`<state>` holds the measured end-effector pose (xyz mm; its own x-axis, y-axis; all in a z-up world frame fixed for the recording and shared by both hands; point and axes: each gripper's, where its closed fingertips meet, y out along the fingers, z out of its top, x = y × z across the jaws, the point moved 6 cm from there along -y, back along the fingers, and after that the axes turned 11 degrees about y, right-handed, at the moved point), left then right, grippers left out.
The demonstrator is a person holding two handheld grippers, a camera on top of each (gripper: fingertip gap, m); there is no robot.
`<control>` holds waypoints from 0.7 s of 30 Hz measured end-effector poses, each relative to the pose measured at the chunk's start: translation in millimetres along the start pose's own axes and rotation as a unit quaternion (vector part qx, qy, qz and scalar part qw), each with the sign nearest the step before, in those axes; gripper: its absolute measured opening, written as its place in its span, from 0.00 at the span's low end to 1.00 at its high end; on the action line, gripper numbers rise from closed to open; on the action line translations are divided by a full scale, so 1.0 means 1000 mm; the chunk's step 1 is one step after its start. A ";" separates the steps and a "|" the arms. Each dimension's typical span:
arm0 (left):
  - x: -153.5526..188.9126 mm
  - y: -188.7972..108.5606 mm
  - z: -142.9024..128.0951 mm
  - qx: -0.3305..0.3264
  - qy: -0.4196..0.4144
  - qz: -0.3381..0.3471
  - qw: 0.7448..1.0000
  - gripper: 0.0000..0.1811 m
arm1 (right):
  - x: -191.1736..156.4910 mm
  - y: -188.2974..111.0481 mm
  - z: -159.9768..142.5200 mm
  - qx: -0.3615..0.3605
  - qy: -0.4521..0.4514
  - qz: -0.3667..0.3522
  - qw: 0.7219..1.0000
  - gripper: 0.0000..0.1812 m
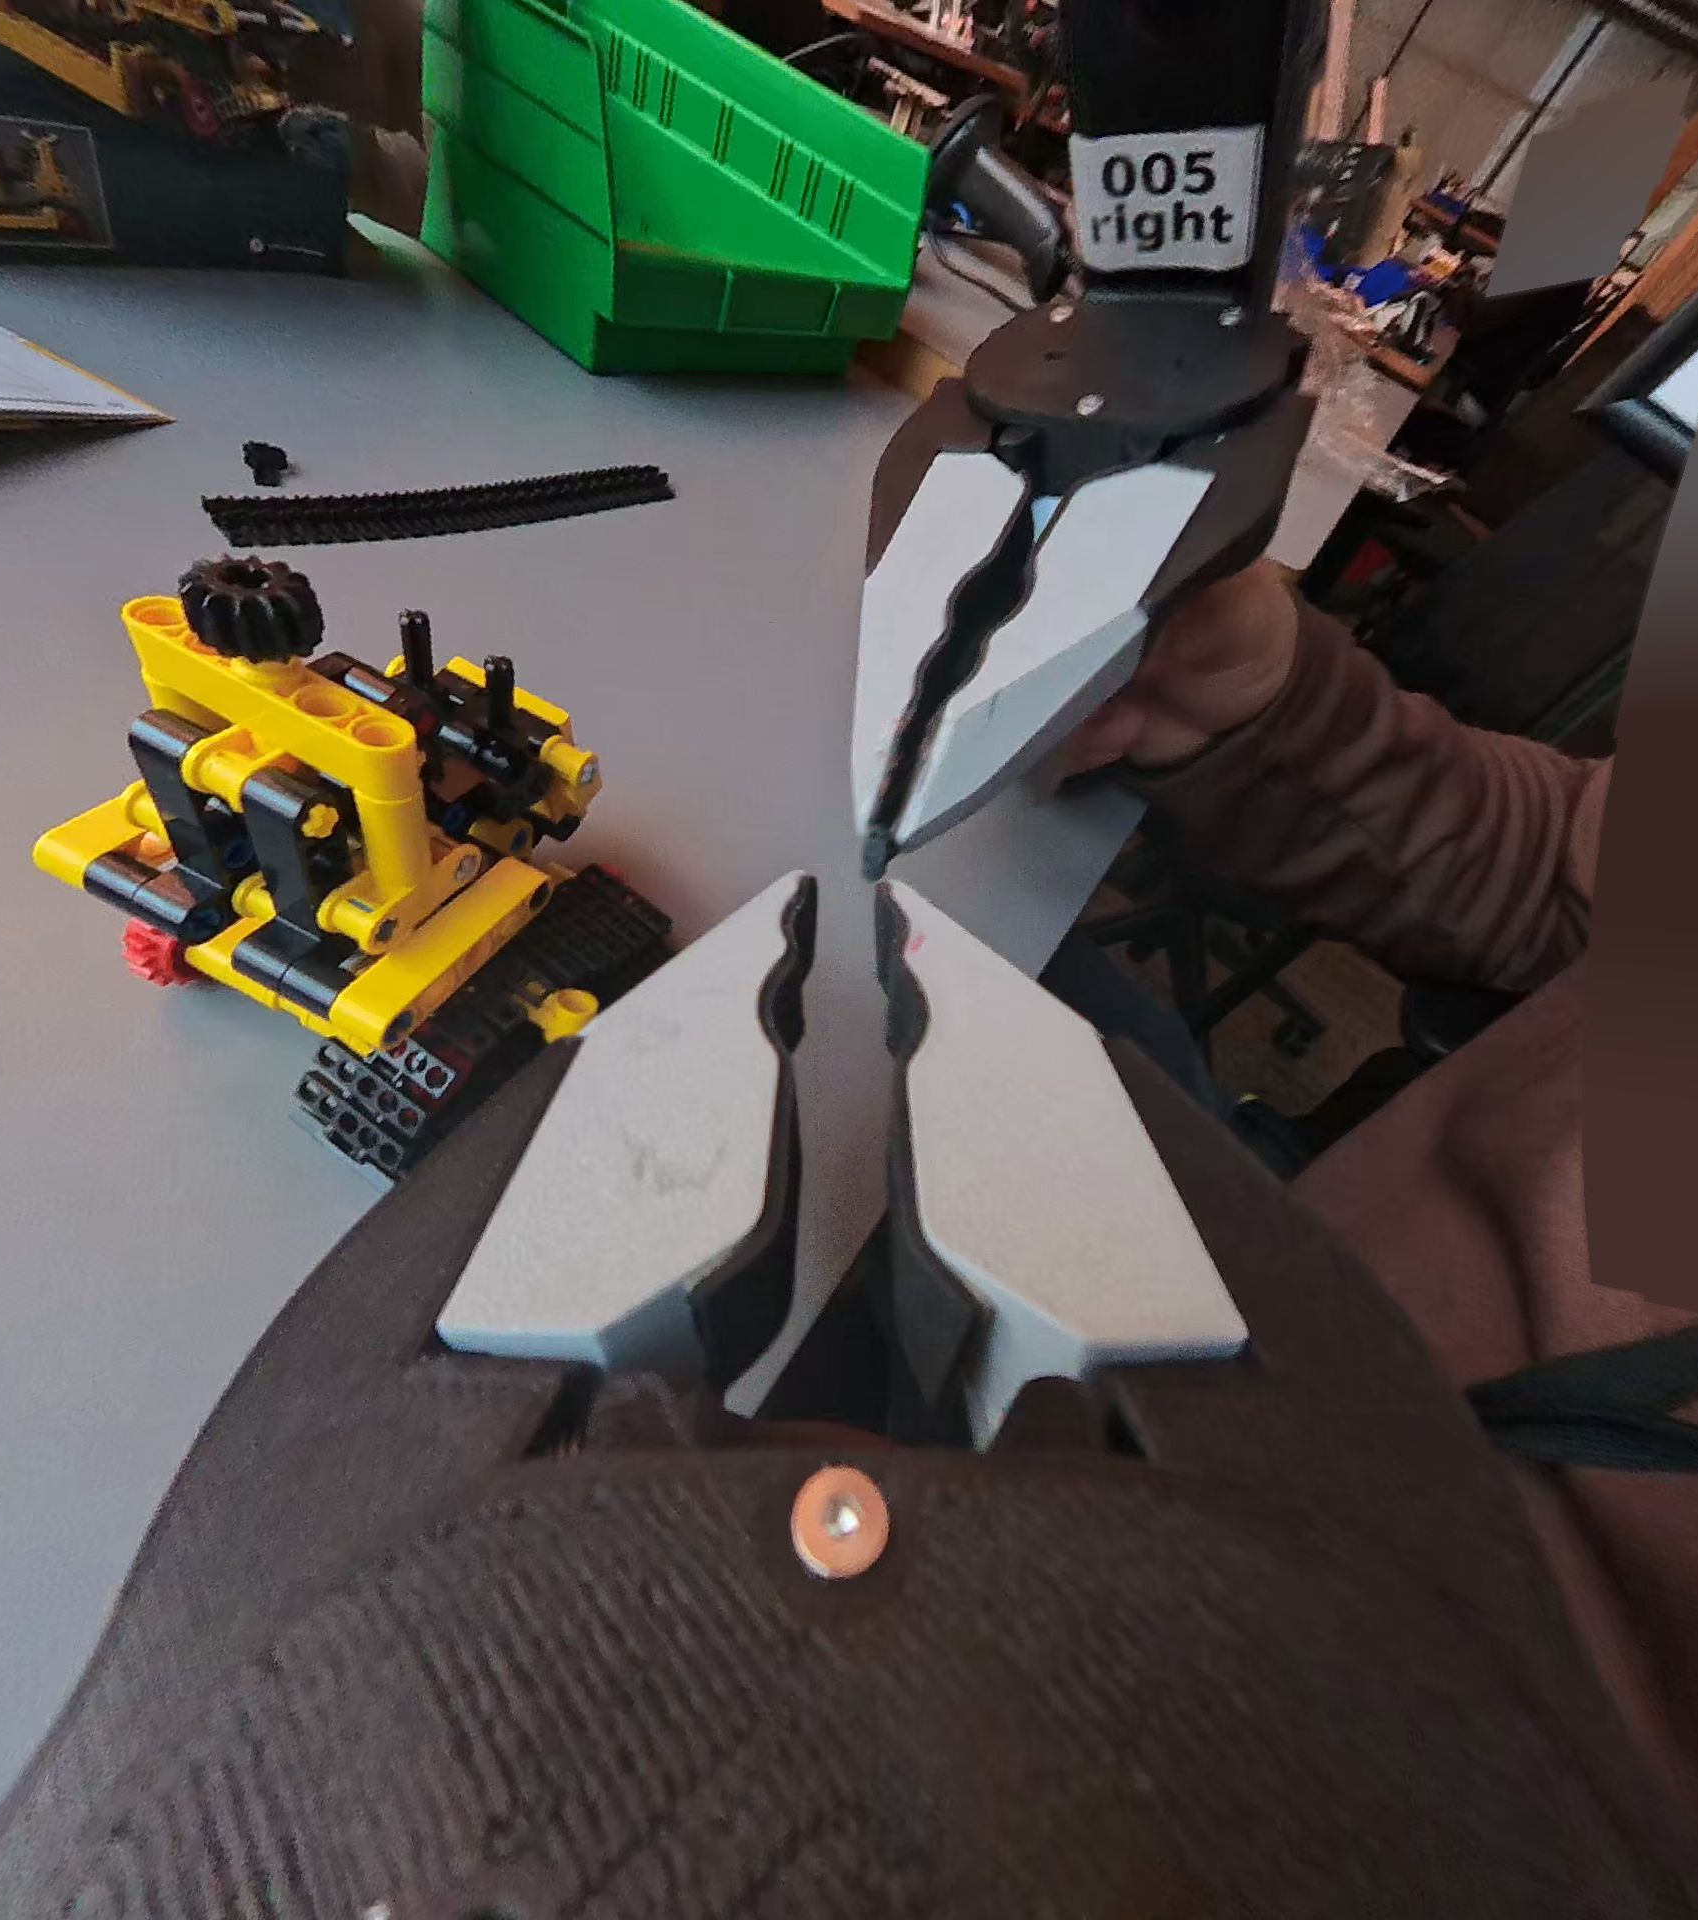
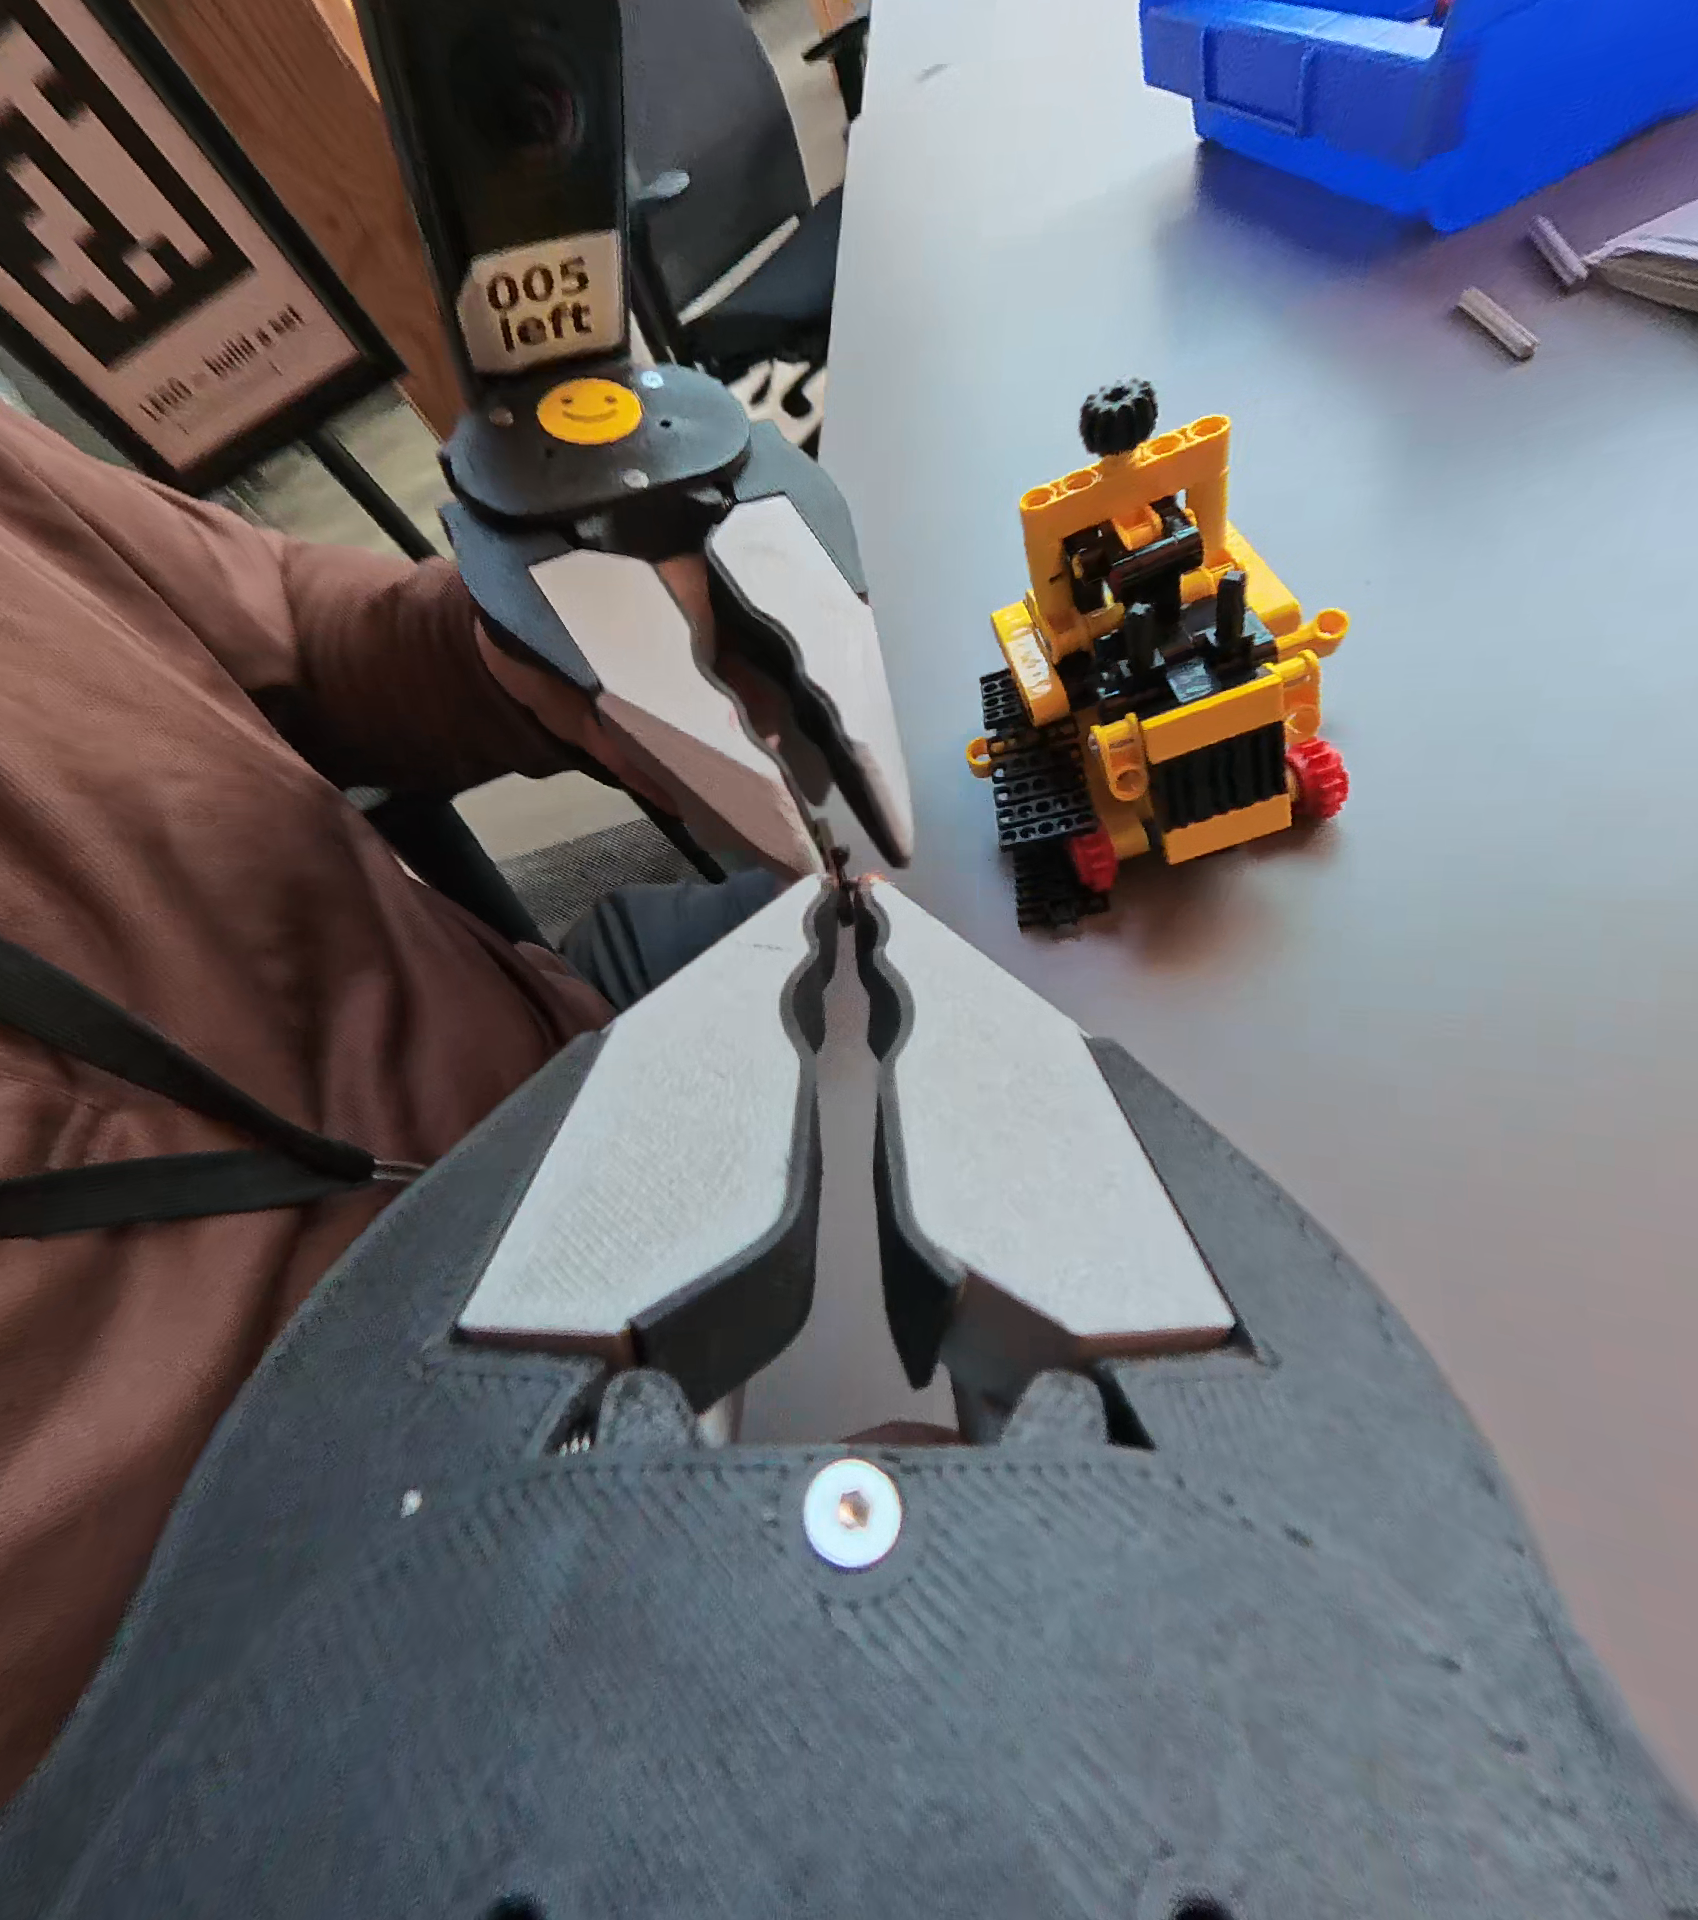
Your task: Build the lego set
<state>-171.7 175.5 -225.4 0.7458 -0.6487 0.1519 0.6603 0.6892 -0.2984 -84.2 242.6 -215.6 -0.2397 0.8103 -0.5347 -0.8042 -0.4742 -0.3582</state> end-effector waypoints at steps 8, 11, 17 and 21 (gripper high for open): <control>0.007 0.005 -0.004 -0.004 0.000 -0.021 1.000 0.02 | -0.002 0.004 -0.003 0.003 0.059 0.018 0.998 0.00; 0.006 0.004 -0.003 0.005 -0.014 -0.029 0.999 0.01 | -0.002 0.005 -0.004 0.005 0.068 0.017 0.998 0.00; 0.005 0.003 -0.003 0.016 -0.029 -0.040 0.999 0.01 | -0.002 0.006 -0.003 0.012 0.083 0.021 0.996 0.00; 0.003 0.004 -0.006 -0.003 -0.038 -0.040 0.999 0.00 | -0.002 0.008 -0.005 0.003 0.069 0.000 0.998 0.00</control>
<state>-167.4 174.2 -231.5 0.6960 -0.6749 0.2453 0.7171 0.6350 -0.2874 -87.4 235.3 -220.9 -0.1622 0.7554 -0.6349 -0.8073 -0.4716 -0.3547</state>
